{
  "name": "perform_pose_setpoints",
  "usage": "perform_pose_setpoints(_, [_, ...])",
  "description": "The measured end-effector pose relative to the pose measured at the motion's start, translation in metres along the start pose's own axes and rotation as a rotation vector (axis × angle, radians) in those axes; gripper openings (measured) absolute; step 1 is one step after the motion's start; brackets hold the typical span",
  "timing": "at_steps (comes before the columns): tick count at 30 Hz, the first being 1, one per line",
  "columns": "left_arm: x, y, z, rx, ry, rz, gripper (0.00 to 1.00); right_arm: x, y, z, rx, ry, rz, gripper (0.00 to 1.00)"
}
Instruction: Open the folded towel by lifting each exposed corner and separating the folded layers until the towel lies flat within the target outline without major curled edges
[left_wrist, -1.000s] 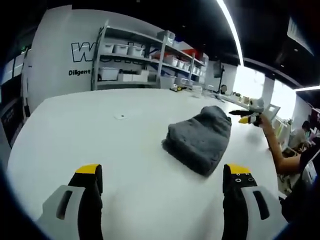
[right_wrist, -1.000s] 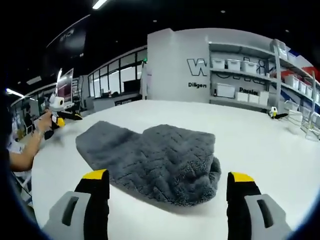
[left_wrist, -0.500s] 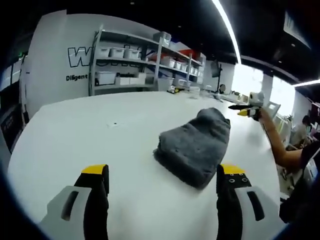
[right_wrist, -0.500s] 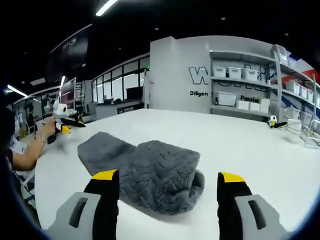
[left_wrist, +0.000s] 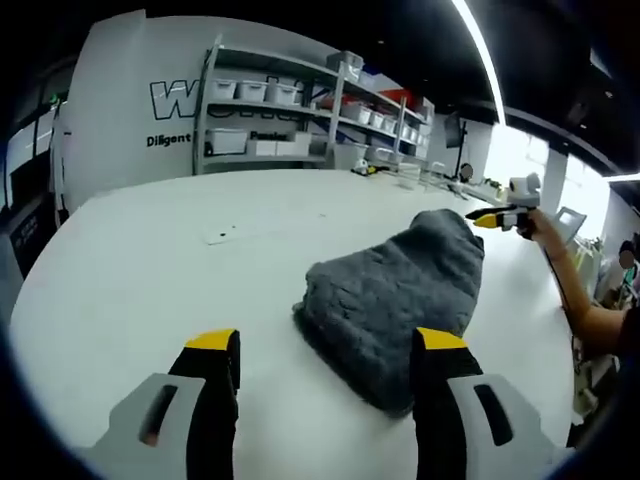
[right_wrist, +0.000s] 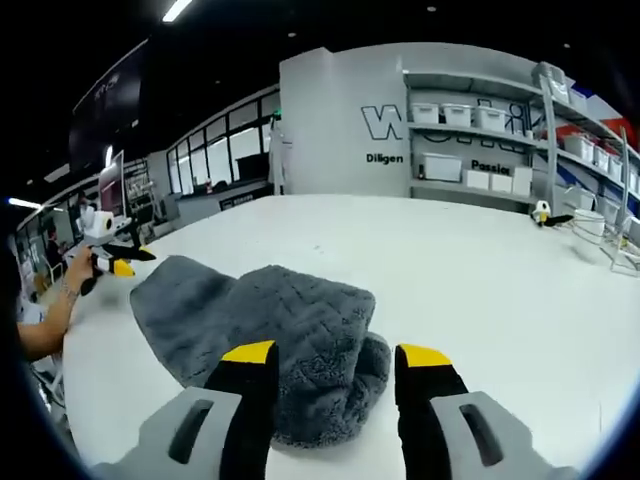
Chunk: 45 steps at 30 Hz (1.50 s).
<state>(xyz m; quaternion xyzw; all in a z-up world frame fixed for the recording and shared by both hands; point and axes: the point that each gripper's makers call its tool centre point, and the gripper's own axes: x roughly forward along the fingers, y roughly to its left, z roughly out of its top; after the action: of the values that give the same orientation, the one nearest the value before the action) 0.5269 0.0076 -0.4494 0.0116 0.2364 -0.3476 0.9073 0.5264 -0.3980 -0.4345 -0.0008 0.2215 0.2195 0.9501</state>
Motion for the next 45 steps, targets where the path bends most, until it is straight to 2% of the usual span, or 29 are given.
perform_pose_setpoints(5, [0.012,-0.005,0.003,-0.005,-0.019,-0.026,0.46,0.010,-0.003,-0.009,0.023,0.018,0.006,0.39])
perform_pose_setpoints(7, [0.016,-0.013,0.001,0.016,-0.010,-0.048,0.43,0.014,-0.001,-0.014,0.032,0.027,0.013,0.38])
perform_pose_setpoints(10, [0.023,-0.015,-0.007,0.030,0.025,-0.037,0.36,0.017,-0.003,-0.021,0.033,0.051,0.003,0.37])
perform_pose_setpoints(16, [0.035,-0.019,-0.022,0.048,0.078,-0.030,0.30,0.019,-0.002,-0.025,0.049,0.060,0.019,0.28])
perform_pose_setpoints(19, [0.035,-0.020,-0.021,0.055,0.077,-0.030,0.28,0.023,-0.003,-0.031,0.047,0.084,0.015,0.25])
perform_pose_setpoints(21, [0.035,-0.021,-0.021,0.069,0.076,-0.028,0.25,0.023,0.002,-0.033,0.053,0.085,0.032,0.18])
perform_pose_setpoints(26, [0.040,-0.029,-0.023,0.085,0.070,-0.055,0.10,0.026,0.008,-0.036,0.040,0.097,0.035,0.12])
perform_pose_setpoints(32, [0.040,-0.031,-0.022,0.174,0.094,-0.032,0.07,0.028,0.009,-0.037,0.024,0.091,0.029,0.08])
perform_pose_setpoints(39, [0.037,-0.022,-0.023,0.178,0.101,-0.016,0.06,0.032,0.012,-0.037,0.007,0.089,0.020,0.08])
perform_pose_setpoints(45, [0.033,-0.014,-0.023,0.218,0.110,0.018,0.06,0.042,0.014,-0.032,-0.004,0.084,0.021,0.08])
